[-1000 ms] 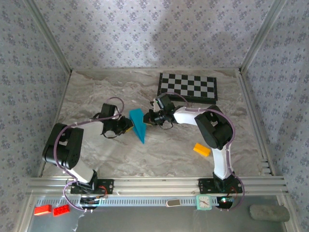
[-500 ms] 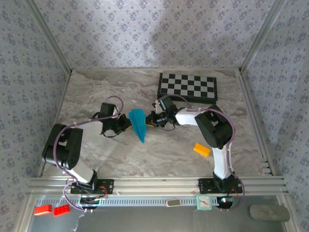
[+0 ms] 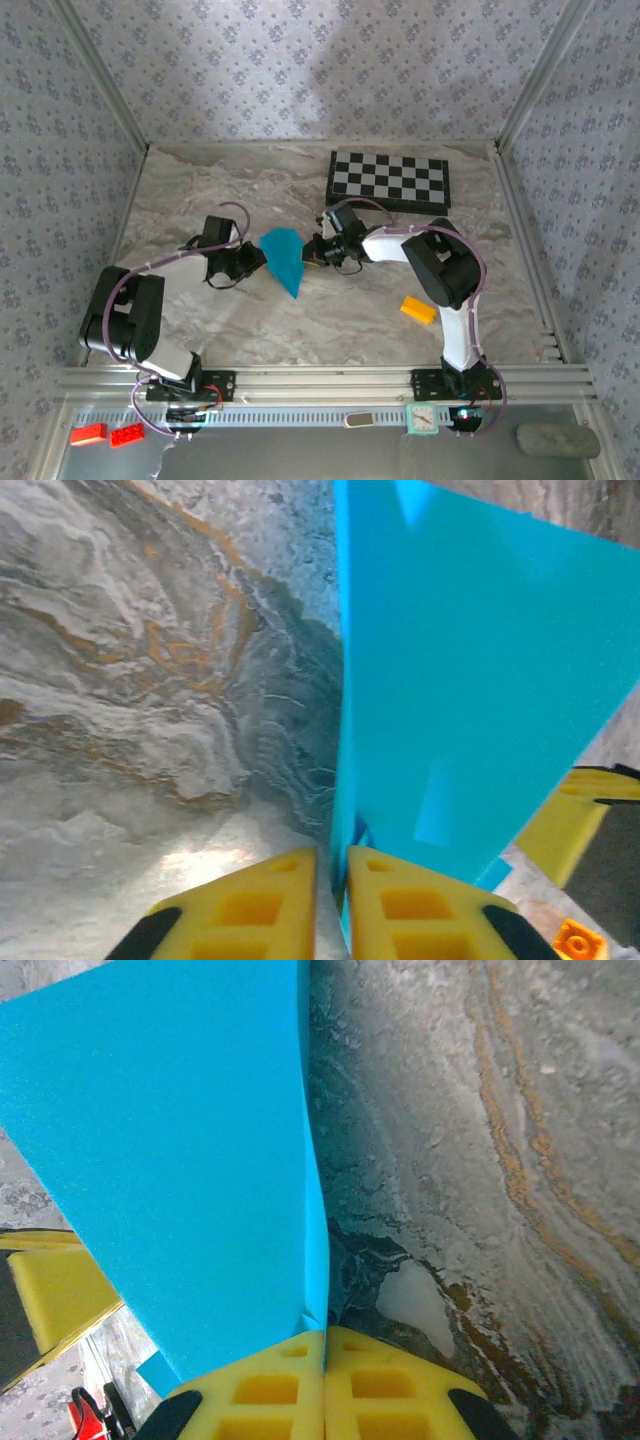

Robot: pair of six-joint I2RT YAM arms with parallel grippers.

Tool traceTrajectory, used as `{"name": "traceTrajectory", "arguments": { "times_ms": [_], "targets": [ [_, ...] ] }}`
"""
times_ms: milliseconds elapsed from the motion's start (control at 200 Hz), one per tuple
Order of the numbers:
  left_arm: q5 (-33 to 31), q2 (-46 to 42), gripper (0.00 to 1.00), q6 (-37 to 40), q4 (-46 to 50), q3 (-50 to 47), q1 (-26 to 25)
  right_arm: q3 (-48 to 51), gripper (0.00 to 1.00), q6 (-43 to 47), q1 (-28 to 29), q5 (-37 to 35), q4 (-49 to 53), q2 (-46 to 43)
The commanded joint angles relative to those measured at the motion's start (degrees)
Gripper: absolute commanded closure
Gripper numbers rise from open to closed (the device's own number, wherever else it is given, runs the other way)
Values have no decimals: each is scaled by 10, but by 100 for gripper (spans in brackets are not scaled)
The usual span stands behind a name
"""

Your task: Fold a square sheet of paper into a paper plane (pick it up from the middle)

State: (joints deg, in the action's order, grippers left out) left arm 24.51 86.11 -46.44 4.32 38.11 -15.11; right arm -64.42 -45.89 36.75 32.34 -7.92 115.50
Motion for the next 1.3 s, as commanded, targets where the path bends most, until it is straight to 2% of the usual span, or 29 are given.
{"name": "traceTrajectory", "arguments": {
  "times_ms": [0,95,200,300,415,620,830,975,1144,1294],
  "targets": [
    [-34,-21,80,33,66,20,1,0,92,3,2,-6,11,-9],
    [-52,-48,74,49,100,32,-1,-5,92,5,3,-6,16,-9],
    [-59,-76,72,44,119,35,-11,-8,92,4,5,-6,17,-9],
    [-100,-106,68,-6,119,19,-36,-9,92,4,7,-7,19,-9],
    [-111,-130,66,-63,69,-8,-74,-10,92,2,7,-9,22,-8],
    [-111,-90,67,-77,49,13,-113,-17,92,2,8,-7,25,-4],
    [-70,-29,64,-75,17,29,-118,-18,92,1,10,-6,28,-4],
    [-45,-19,66,-80,-13,27,-118,-17,92,2,10,-4,27,-4],
    [-60,-20,66,-75,7,27,-118,-17,92,1,9,-4,26,-5],
    [-99,-34,60,-61,59,33,-117,-17,92,1,9,-5,25,-5]
  ]
}}
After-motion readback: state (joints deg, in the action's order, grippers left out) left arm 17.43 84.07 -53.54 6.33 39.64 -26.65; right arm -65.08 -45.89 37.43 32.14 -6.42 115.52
